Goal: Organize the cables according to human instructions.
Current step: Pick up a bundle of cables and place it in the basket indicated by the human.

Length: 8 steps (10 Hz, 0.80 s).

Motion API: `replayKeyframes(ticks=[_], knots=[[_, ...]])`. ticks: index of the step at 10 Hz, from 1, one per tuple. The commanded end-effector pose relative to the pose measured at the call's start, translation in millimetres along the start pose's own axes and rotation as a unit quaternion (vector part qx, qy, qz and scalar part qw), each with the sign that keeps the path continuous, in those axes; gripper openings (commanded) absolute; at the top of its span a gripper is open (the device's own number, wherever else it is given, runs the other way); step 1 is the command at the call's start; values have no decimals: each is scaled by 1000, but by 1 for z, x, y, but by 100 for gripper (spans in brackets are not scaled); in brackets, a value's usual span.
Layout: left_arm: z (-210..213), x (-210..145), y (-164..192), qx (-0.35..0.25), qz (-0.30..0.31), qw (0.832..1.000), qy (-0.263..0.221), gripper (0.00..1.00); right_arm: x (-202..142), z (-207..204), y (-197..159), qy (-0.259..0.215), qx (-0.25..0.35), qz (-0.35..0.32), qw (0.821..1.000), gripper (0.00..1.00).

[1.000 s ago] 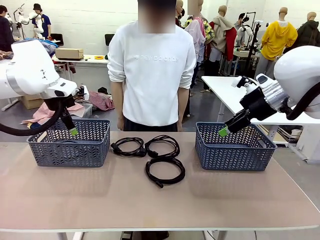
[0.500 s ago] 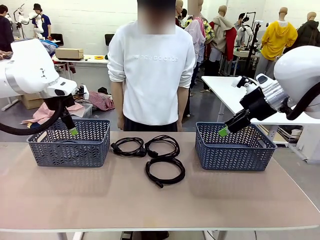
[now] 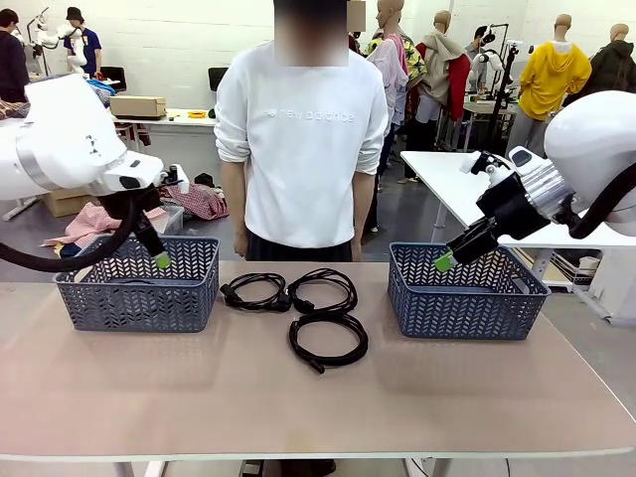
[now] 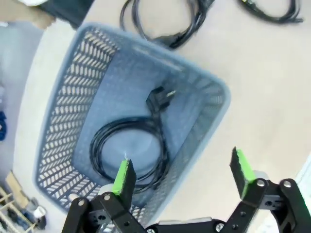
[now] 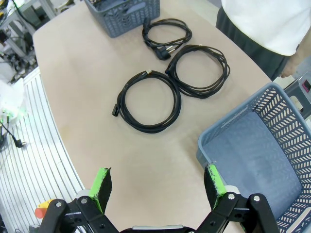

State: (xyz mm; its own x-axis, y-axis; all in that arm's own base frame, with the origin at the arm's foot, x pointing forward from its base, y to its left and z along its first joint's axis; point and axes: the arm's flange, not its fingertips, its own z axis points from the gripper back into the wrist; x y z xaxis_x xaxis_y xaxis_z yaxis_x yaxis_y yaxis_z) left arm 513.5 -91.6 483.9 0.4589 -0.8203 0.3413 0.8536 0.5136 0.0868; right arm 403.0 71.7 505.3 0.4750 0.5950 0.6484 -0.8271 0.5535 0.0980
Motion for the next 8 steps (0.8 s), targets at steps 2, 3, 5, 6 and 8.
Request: replayKeyframes(ticks=[2, 3, 5, 6, 8], knots=[[6, -2, -60, -20, 1, 998, -55, 100, 1, 0, -2, -14, 8, 5, 1000, 100], [8, -3, -74, -33, 0, 997, -72, 100, 1, 0, -2, -14, 8, 5, 1000, 100], [11, -8, -103, -58, 0, 993, -103, 100, 1, 0, -2, -14, 8, 5, 1000, 100], [11, -9, -114, -59, 0, 992, -112, 100, 1, 0, -2, -14, 8, 5, 1000, 100], [4, -12, -128, -61, -2, 992, -110, 100, 1, 0, -2, -14, 8, 5, 1000, 100]])
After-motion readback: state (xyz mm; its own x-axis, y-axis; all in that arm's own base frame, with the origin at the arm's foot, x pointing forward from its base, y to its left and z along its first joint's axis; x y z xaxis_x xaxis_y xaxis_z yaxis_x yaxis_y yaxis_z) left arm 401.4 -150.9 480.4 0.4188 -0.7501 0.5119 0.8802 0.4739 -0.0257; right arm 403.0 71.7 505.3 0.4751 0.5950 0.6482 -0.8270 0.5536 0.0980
